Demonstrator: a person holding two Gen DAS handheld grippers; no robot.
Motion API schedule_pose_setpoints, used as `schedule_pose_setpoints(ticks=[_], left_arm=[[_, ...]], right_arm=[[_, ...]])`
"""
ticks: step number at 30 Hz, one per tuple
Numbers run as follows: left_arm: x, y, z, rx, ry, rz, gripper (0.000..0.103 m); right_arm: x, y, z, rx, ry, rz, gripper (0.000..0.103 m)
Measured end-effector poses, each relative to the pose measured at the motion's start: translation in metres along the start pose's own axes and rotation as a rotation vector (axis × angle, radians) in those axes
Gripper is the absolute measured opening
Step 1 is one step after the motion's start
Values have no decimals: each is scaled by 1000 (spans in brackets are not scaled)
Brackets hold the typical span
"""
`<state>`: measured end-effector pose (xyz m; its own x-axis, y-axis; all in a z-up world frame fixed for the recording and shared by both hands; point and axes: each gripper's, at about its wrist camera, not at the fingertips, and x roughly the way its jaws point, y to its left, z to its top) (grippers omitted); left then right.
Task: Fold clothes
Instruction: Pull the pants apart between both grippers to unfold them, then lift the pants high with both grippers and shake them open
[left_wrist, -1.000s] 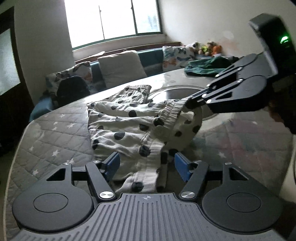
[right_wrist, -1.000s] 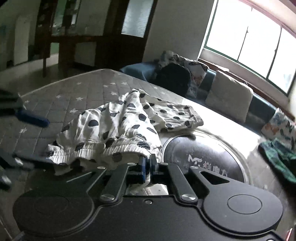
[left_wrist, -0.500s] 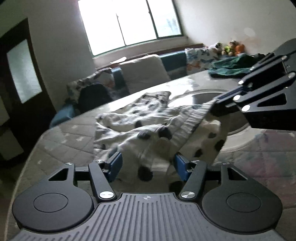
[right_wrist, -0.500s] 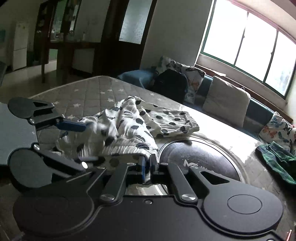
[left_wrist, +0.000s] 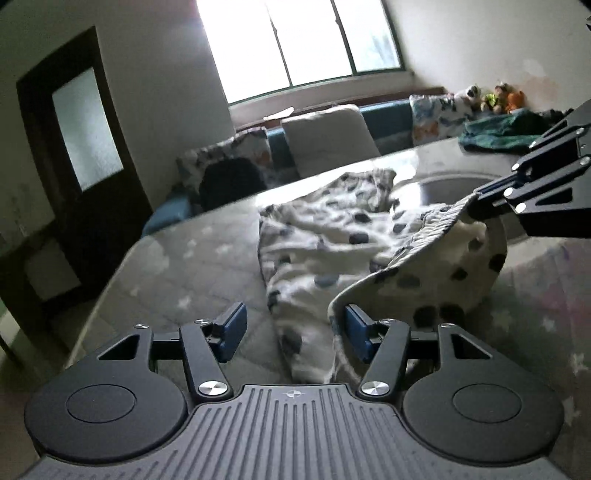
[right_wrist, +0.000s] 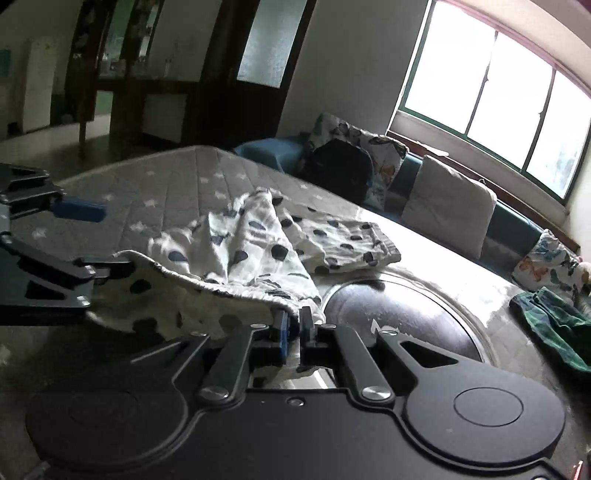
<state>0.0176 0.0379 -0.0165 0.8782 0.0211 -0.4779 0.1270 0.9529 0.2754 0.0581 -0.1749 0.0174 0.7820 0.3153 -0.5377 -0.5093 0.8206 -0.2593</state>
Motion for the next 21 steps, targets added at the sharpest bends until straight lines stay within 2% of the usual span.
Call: schedule_pose_setpoints(ticks=[2,5,6,7,9,11,14,18,21], left_arm=[[1,1,-5,-26,31,-18,60],[0,2,-8,-40,55,-13,55],[-1,2,-8,-43,62,-7,52],[-2,2,-8,-45,68,-1,46],[-6,3,-9,-54,84,15,39],[-7,2,-8,-62,88,20,27],[-10,1,-10,-70,86,40,19],[-4,3,-12,-118,129,22,19],[-5,2,-12,-110,124,40,20]], right_arm=[[4,-2,-5,7,19,-6,5],[10,-4,-14,20,45,-24,19],[11,-6,-18,32,52,-26,29],[12,-7,-21,46,58,-26,30],[15,-10,-26,74,69,-28,30],[18,-11,-32,115,79,-13,30],[21,-8,-37,133,82,-4,30],[25,-1,-38,149,64,-16,29],[25,4,-37,150,61,-26,13]])
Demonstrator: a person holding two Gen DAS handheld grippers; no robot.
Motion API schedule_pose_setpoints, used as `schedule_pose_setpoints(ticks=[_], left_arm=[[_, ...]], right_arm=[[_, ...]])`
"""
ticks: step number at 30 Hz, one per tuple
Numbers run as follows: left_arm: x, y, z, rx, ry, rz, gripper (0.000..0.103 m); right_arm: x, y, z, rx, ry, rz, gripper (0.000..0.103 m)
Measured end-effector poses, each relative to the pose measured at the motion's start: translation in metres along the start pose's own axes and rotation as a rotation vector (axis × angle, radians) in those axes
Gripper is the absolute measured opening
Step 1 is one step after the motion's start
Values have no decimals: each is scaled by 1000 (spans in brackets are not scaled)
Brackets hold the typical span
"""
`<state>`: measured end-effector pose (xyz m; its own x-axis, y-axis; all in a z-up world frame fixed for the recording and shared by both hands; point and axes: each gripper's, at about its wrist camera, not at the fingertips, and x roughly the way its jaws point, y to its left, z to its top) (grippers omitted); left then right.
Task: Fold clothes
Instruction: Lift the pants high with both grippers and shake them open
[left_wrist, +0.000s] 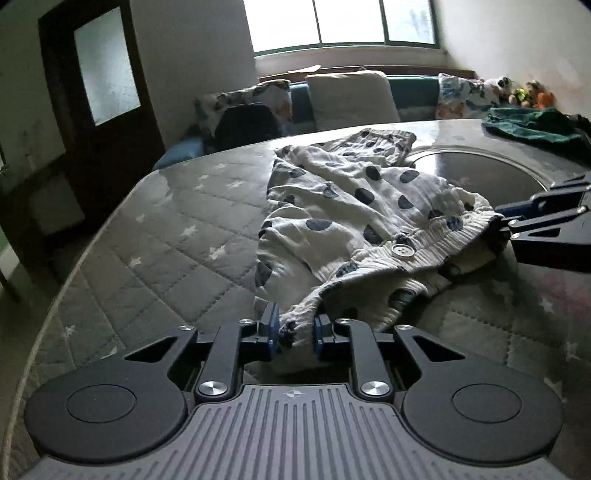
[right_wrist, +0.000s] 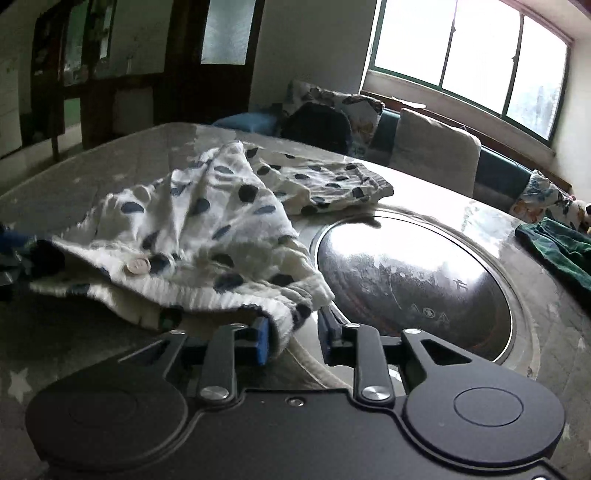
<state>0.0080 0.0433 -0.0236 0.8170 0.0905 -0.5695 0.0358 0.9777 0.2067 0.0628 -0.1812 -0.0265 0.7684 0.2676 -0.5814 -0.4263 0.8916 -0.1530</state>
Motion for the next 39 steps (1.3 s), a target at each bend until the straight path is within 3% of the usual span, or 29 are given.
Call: schedule_pose_setpoints(ticks=[4,8,17,25,27,30,34,39], left_arm=[[0,3,1,-1,5,1,15],[-10,14,15,-32,-42,-9,10],[-105,51,112,-53,-386,16,9],[-228,66,179,0,-687,-6,9],[-252,69,192,12,-730,-21,9],[-281,75,215,20,-775,-72,10],[-288,75,242,52,-810,-61,10],[-235,73,284,45,-704,-59,10]], right_arm=[[-2,-6,1,17,-5,-9,8],[-29,-6,14,-36,-88,-22,7],[-142,-18,109,-161,-439,-126,7],[-265,-30,154,-255,-717,-246,7],[-290,-34,161,-268,-767,-270,7],[-317,-38,169,-279,-821,-287,7],[-340,-48,187,-301,-871,-319,7],[-306,-64,221,-307,-787,-325,7]])
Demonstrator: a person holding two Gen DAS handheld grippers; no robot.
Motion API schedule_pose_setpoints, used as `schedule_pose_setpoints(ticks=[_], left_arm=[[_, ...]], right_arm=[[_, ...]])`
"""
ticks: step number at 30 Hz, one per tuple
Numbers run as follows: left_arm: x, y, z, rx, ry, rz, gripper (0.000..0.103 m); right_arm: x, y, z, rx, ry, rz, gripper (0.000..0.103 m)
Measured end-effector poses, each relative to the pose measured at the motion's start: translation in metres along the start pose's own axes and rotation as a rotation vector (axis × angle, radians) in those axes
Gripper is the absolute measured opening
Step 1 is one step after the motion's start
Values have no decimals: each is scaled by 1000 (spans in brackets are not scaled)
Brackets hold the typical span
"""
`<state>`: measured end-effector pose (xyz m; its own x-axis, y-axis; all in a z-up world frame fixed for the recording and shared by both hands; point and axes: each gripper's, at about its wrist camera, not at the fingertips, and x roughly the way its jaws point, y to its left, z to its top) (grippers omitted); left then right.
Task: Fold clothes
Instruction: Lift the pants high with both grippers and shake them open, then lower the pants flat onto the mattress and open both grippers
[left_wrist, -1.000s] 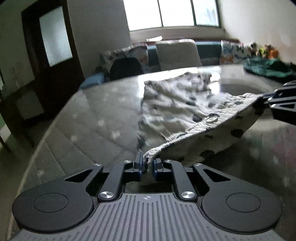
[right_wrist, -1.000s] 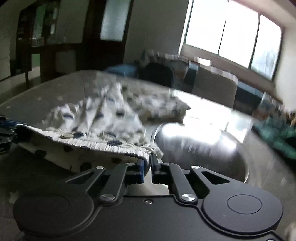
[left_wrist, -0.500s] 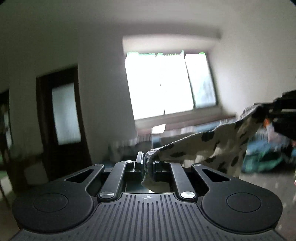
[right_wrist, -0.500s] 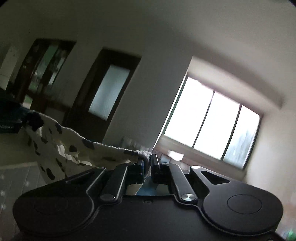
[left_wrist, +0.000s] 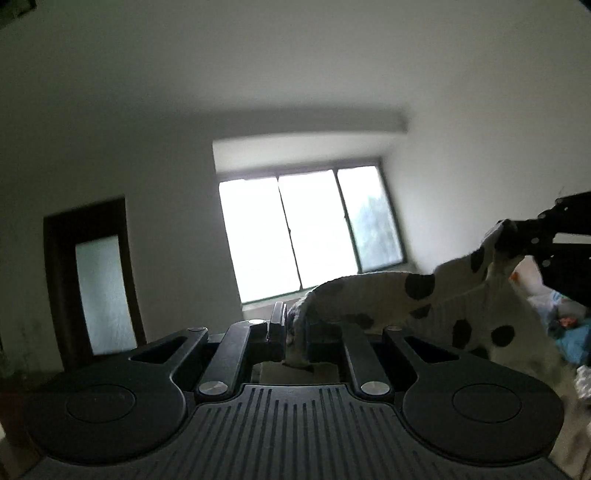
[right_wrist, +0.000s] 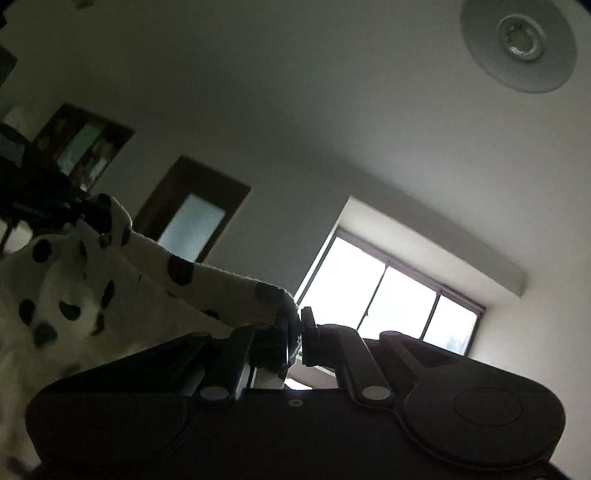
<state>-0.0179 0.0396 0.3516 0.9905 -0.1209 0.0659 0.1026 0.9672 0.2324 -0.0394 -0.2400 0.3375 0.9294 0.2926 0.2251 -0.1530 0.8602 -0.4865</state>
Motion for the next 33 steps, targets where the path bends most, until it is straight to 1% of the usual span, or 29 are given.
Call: schedule_pose_setpoints(ticks=[1,2,4,5,7,9,10,11,14,16,18,19,20,21,22,23,25,26,28,29,30,31,33], left_arm=[[15,0,-5,-2,24,5,10],[40,1,-13,-9,63,12,10],[71,4,-24,-25,106,19,10],[91,6,-29,-36,130,27,10],[113,9,-32,-45,151,38,10],[135,11,-27,-44,148,57,10],[147,12,-21,-37,135,71,10],[153,11,-14,-22,105,92,10],[147,10,-6,-2,32,114,10],[134,6,-8,10,-6,117,10],[117,-3,-23,35,-21,121,10],[112,-7,-28,41,-20,123,10],[103,-12,-41,49,-11,122,10],[91,-19,-61,56,8,118,10],[87,-23,-73,59,22,114,10],[79,-29,-91,67,45,105,10],[63,-43,-130,87,90,95,10],[50,-53,-156,90,125,90,10],[35,-61,-188,78,185,70,10],[20,-67,-212,62,236,54,10],[7,-73,-232,50,277,41,10],[0,-75,-242,44,299,33,10],[-23,-81,-271,30,360,17,10]], right_arm=[[13,1,-5,-3,24,1,7],[30,3,-12,-4,53,5,7],[73,11,-29,-21,117,2,7],[80,16,-32,-23,127,2,7],[118,23,-45,-34,167,-7,7],[135,29,-46,-39,169,-23,7],[148,28,-46,-41,168,-40,7],[153,28,-43,-36,161,-52,7],[163,22,-37,-16,129,-98,7],[159,21,-37,-7,116,-105,7],[149,24,-46,-10,122,-89,7],[145,26,-52,-12,130,-82,7],[137,31,-61,-14,146,-69,7],[128,39,-73,-20,163,-53,7],[120,47,-83,-27,176,-40,7],[104,60,-103,-30,205,-14,7],[87,75,-124,-32,237,12,6],[72,87,-140,-34,265,35,6],[39,113,-178,-37,334,89,6],[30,120,-186,-38,350,102,6],[12,131,-200,-39,384,136,6],[-9,144,-217,-40,426,178,6],[-35,159,-233,-39,469,223,6]])
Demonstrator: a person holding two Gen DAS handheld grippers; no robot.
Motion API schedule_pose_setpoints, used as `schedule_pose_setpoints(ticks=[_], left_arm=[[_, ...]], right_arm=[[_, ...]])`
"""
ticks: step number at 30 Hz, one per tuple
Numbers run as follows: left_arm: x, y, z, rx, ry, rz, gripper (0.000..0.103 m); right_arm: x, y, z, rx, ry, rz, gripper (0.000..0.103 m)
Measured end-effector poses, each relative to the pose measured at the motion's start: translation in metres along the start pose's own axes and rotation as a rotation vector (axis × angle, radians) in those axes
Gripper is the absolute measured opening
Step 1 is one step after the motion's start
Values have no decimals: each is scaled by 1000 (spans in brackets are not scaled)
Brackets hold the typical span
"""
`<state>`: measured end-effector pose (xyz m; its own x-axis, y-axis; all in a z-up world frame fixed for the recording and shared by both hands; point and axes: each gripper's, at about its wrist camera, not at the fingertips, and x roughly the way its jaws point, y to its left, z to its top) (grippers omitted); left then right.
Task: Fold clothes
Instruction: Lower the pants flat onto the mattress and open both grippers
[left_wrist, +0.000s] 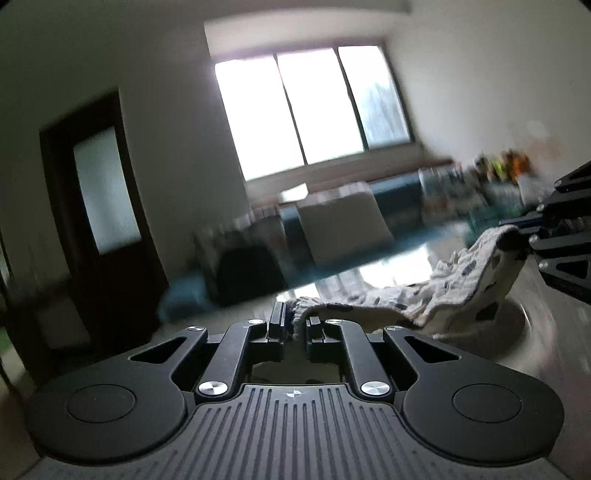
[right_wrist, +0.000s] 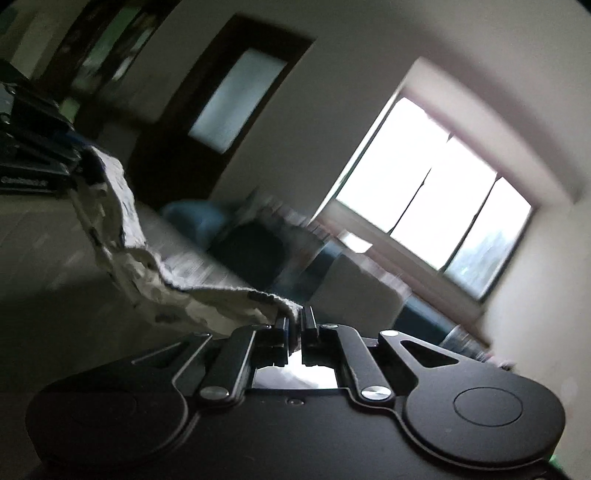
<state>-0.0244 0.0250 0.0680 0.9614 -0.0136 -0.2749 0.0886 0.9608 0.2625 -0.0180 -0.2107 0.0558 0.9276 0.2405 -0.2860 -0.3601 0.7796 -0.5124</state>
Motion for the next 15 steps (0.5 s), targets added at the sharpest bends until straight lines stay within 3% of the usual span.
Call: schedule_pose_setpoints(ticks=[2,5,9,12,15], left_arm=[[-20,-4,-39,-25,66,-11,10],[-42,1,-64,-53,102,-31,10],[-71,-2,-87,-19,122,-55,11],[-79,-4,-96,32,146,-87,19],[-72,-1,-93,41,188,-119,26]], right_arm=[[-15,19,-23,1,42,41,6],[-35,43,-41,15,91,98,6],[-63,59,-50,4,139,163,6],[-75,60,-46,10,197,228,7],[-59,59,-34,22,228,276,16]])
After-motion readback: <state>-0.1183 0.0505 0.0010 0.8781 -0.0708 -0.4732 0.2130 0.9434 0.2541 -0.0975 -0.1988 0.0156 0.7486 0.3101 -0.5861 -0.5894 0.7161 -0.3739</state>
